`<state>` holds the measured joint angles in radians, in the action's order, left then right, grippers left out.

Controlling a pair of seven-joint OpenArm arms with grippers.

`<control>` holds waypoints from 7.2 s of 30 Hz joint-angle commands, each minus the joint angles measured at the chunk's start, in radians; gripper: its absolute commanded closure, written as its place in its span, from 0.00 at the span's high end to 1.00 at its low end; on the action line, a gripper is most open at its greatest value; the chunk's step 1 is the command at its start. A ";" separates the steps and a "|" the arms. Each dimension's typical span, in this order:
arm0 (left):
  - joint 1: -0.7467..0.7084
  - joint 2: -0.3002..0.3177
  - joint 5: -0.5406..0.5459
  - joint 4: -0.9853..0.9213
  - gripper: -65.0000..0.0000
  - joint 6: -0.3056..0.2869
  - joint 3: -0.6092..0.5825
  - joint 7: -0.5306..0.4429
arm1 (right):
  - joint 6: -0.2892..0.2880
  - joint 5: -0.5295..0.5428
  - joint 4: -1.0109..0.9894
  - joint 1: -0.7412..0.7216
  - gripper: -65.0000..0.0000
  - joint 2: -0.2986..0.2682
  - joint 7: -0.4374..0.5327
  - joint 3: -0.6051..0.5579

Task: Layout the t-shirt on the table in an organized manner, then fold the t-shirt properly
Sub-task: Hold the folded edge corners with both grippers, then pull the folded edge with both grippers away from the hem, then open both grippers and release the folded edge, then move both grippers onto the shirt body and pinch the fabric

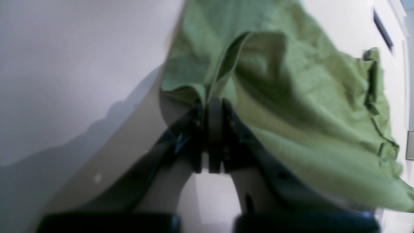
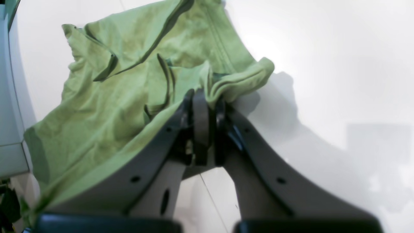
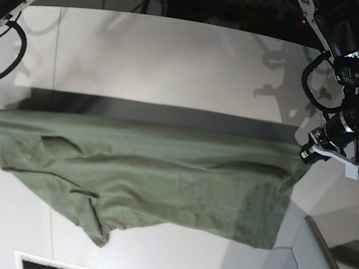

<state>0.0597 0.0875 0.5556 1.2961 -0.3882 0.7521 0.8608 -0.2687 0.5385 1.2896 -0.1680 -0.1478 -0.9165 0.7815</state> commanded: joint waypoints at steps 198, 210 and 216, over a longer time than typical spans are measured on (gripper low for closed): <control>-0.079 0.065 -0.449 0.023 0.00 0.120 -0.512 -0.318 | 0.113 -0.613 -0.144 -0.051 0.52 -0.051 0.314 -0.994; -0.088 0.071 -0.449 0.024 0.00 0.119 -0.317 -0.318 | 0.113 -0.613 -0.265 -0.107 0.50 -0.032 0.354 -0.994; -0.090 0.071 -0.449 0.023 0.00 0.119 -0.306 -0.318 | 0.113 -0.611 -0.338 -0.121 0.33 -0.032 0.357 -0.992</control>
<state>-0.0391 0.1474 0.1024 1.3048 -0.2684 0.4435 0.5636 -0.1654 -0.0551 0.9485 -0.2699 -0.1719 -0.5514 -0.2161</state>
